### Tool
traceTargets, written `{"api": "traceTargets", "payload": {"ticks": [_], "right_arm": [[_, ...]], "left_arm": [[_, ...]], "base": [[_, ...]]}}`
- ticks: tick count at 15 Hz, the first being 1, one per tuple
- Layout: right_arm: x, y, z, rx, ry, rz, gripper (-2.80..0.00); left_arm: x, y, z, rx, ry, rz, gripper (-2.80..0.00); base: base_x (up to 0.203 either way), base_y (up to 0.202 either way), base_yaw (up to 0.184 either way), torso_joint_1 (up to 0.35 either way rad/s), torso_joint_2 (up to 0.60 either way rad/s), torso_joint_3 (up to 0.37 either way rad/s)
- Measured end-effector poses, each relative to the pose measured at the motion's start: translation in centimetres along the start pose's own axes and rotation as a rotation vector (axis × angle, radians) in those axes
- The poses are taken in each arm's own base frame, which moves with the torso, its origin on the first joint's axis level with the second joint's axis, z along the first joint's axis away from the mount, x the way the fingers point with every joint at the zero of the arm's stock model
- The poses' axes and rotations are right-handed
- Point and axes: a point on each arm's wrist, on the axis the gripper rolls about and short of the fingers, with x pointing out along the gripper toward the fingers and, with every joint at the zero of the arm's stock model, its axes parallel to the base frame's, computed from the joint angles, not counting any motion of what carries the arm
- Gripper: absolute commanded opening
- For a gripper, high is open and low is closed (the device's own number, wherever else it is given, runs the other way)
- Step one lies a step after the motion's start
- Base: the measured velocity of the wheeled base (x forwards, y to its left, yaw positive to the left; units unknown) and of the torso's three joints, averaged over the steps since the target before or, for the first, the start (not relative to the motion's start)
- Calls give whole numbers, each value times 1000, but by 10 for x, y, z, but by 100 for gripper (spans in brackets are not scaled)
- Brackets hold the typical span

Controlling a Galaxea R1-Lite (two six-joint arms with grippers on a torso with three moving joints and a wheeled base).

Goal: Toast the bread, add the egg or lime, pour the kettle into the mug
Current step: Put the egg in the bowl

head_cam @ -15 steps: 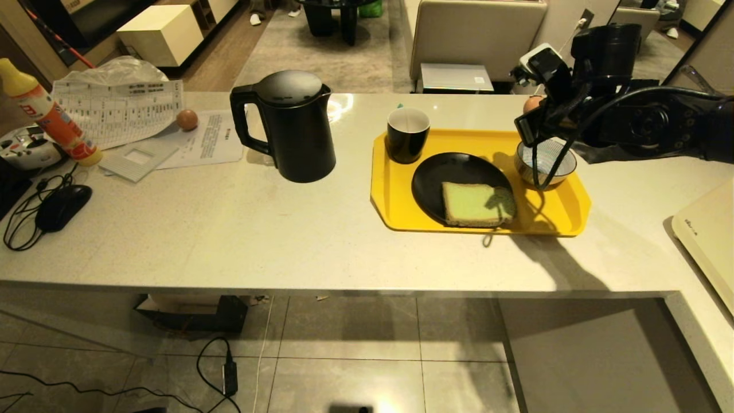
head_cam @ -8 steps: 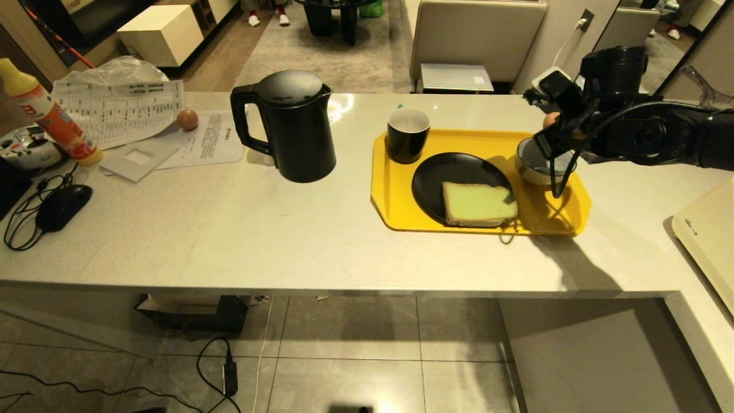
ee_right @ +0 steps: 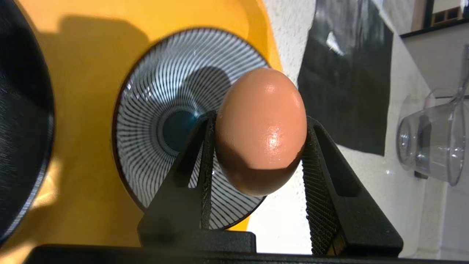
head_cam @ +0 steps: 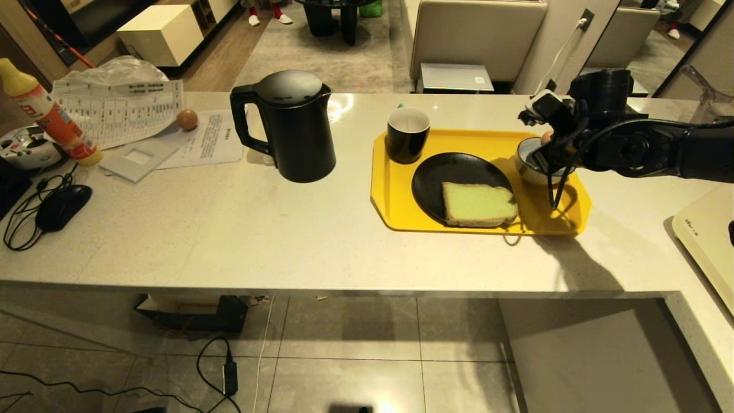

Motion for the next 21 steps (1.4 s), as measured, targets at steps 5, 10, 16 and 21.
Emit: {"api": "traceTargets", "payload": {"ticks": [5,10,16,21], "right_arm": [[10,11,-7,-30,24,18,-280],[13,14,-9,-27,27,20,-280],[15,14,-10,-26,26,16,-280],[15,14,-11,-30,30,16,0]], "left_arm": [[0,0,0,0,0,1,-280],[0,0,0,0,0,0,-280],[0,0,0,0,0,0,-280],[0,0,0,0,0,0,-280]], "base": [[0,0,0,0,0,0],[0,0,0,0,0,0],[0,0,0,0,0,0],[0,0,0,0,0,0]]}}
